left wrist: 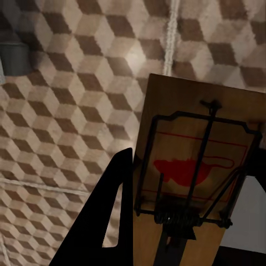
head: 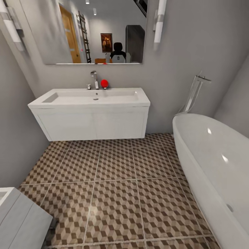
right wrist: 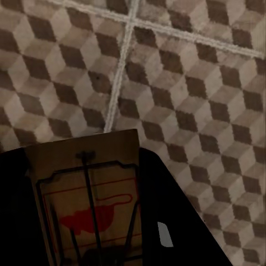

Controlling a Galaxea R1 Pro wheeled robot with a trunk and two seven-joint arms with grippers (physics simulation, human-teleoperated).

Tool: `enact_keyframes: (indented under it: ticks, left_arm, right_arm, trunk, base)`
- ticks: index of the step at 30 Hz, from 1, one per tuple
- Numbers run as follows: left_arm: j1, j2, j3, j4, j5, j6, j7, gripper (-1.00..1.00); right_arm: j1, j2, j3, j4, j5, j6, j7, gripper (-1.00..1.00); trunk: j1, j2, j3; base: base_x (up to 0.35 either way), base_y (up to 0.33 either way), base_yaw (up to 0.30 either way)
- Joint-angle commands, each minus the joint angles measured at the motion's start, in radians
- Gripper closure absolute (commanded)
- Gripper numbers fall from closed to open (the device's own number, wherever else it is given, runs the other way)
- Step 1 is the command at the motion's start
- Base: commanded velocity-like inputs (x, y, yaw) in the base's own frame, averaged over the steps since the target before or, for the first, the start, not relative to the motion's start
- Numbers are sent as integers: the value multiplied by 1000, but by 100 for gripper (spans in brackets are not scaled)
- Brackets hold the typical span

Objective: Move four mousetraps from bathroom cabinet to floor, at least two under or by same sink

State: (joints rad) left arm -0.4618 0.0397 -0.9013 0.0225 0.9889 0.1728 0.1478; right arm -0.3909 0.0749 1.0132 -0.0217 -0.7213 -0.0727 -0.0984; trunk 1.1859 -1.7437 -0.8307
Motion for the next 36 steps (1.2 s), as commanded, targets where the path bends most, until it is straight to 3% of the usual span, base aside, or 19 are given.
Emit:
enact_keyframes:
  ticks: [1,9,23,36]
  left_arm:
    - [0,0,-8,-1,5,5,7,100]
    - [0,2,-8,-1,5,5,7,100]
    - [0,2,-8,-1,5,5,7,100]
    - [0,3,-7,0,5,5,7,100]
  right_arm:
    - [0,0,8,0,-10,-2,-1,100]
    - [0,1,9,0,-10,-2,-2,100]
    - [0,0,10,2,-10,-4,-1,100]
    - [0,-2,10,2,-11,-2,-1,100]
  trunk:
    - [0,0,-1]
    - [0,0,-1]
    - [0,0,-1]
    - [0,0,-1]
  base:
    - [124,0,0]
    - [174,0,40]
    - [169,0,250]
    - [281,0,22]
